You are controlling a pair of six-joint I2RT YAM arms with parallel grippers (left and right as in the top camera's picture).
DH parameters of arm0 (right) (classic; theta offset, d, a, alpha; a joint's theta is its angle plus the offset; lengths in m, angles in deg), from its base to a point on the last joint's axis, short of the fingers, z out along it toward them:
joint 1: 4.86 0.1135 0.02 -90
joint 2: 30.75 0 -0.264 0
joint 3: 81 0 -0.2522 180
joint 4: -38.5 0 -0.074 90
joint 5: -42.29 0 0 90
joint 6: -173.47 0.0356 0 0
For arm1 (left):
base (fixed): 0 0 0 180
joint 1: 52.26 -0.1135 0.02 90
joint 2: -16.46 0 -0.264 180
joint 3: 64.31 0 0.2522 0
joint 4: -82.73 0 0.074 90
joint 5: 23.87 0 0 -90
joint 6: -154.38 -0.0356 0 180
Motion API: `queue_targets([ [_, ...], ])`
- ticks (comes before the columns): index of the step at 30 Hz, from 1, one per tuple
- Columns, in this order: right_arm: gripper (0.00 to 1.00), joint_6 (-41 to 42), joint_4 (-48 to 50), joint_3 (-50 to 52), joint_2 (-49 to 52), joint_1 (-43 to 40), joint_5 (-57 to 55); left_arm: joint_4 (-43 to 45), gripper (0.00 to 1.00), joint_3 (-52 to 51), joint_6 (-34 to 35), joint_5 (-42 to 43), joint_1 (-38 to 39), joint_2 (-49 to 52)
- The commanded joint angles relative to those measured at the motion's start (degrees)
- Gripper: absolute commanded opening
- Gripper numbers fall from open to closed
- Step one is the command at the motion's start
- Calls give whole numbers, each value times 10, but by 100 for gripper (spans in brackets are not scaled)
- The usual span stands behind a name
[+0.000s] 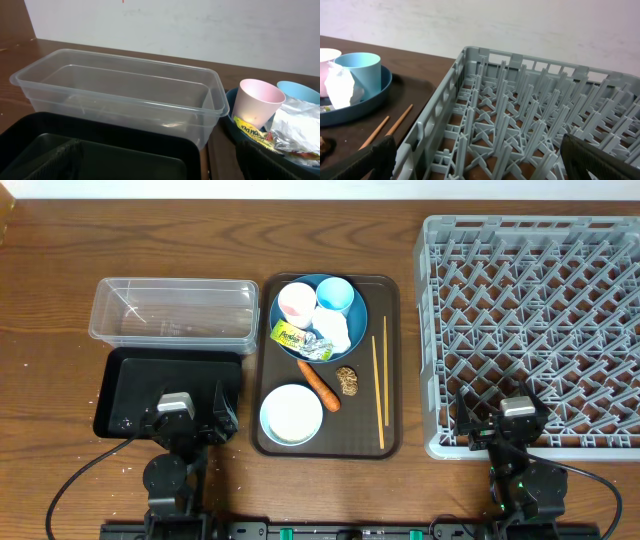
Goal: Sort waste into correct bins and load items into the dishwasher rack
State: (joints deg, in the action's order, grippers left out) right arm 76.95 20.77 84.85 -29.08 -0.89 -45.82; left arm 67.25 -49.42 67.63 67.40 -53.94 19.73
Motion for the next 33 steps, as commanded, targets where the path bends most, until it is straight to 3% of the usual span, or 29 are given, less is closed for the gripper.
queue_targets([
  [1,99,-6,-2,1,2,-3,-4,-24,98,-9,9,-17,1,0],
  [15,99,-6,-2,1,2,-3,-4,-26,98,-9,33,-17,1,1],
  [25,99,-26,16,1,2,-3,-4,-23,98,-4,106,-17,1,49],
  [33,99,-28,14,1,2,-3,-16,-24,98,25,106,-7,1,107],
])
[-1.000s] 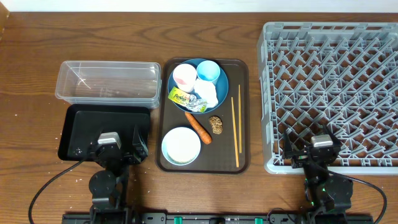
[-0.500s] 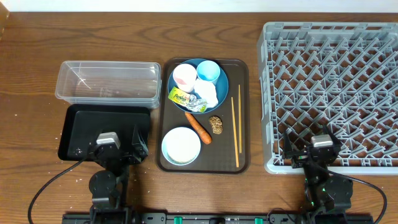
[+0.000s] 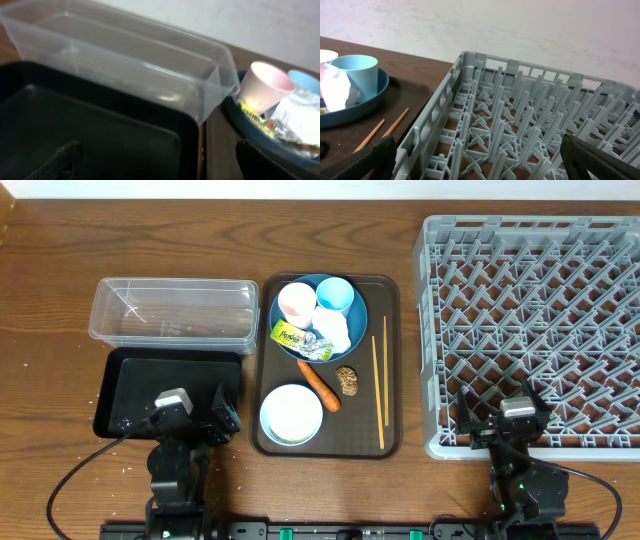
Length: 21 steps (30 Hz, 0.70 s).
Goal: Sort waste into correct bins and load items into the dishwasher rack
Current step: 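Raise the right gripper and move it toward the blue plate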
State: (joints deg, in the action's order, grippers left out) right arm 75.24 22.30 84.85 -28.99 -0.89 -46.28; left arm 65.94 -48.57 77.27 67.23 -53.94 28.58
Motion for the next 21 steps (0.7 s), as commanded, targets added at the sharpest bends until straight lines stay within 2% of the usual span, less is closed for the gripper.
queue_targets([
  [1,99,-10,4,1,1,-3,-6,-10,98,24,9,-4,1,28],
  [5,99,23,47,1,1,-4,4,-32,98,76,-7,-4,1,69],
  [10,99,75,52,-1,1,-4,-15,-88,98,159,-24,-4,1,133],
  [17,99,91,28,-28,16,-4,-42,-191,98,275,-24,-4,1,221],
  [21,99,91,27,-68,72,-4,-60,-257,98,340,-24,-2,1,269],
])
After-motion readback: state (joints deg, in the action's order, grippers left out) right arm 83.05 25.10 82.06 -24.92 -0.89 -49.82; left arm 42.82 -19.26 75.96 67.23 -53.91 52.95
